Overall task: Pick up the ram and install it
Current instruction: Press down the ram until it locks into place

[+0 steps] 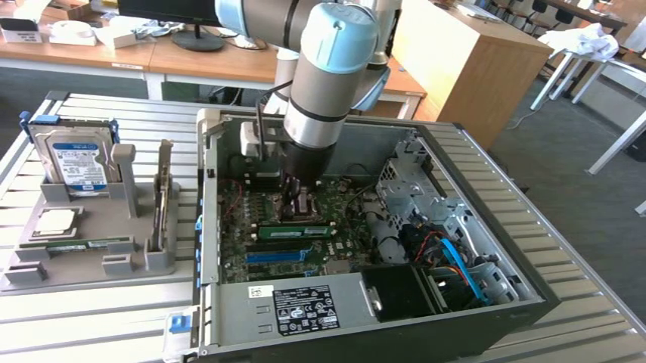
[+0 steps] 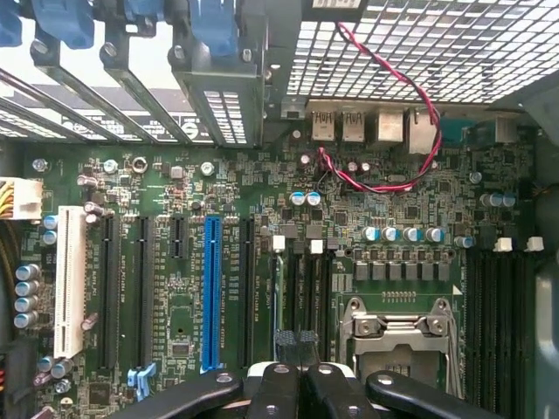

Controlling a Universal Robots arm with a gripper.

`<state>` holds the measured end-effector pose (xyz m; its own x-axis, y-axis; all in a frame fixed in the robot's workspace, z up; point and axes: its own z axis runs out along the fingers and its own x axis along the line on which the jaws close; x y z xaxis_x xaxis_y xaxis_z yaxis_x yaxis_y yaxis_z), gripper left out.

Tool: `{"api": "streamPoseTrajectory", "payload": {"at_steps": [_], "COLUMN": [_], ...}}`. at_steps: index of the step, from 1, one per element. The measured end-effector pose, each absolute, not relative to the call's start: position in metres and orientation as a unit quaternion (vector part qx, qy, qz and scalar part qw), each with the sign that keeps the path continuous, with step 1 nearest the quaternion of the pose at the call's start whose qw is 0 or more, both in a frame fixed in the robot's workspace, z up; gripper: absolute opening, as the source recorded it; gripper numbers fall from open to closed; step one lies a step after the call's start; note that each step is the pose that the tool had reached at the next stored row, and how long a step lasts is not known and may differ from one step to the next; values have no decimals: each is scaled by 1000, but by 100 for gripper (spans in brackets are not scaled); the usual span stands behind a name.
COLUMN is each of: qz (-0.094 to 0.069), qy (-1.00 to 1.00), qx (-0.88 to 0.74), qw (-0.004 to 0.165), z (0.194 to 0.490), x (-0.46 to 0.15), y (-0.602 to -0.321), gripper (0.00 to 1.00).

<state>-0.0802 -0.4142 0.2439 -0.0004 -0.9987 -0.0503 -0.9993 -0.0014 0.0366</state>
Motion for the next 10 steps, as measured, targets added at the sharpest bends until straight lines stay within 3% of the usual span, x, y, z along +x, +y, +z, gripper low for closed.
{"api": "streamPoseTrajectory", "payload": {"at_steps": [10], "qz": [31], "qy": [707], "qx": [-707], "qw": [5], "z": [244], "x": [-80], "y": [-415], "gripper": [10]}}
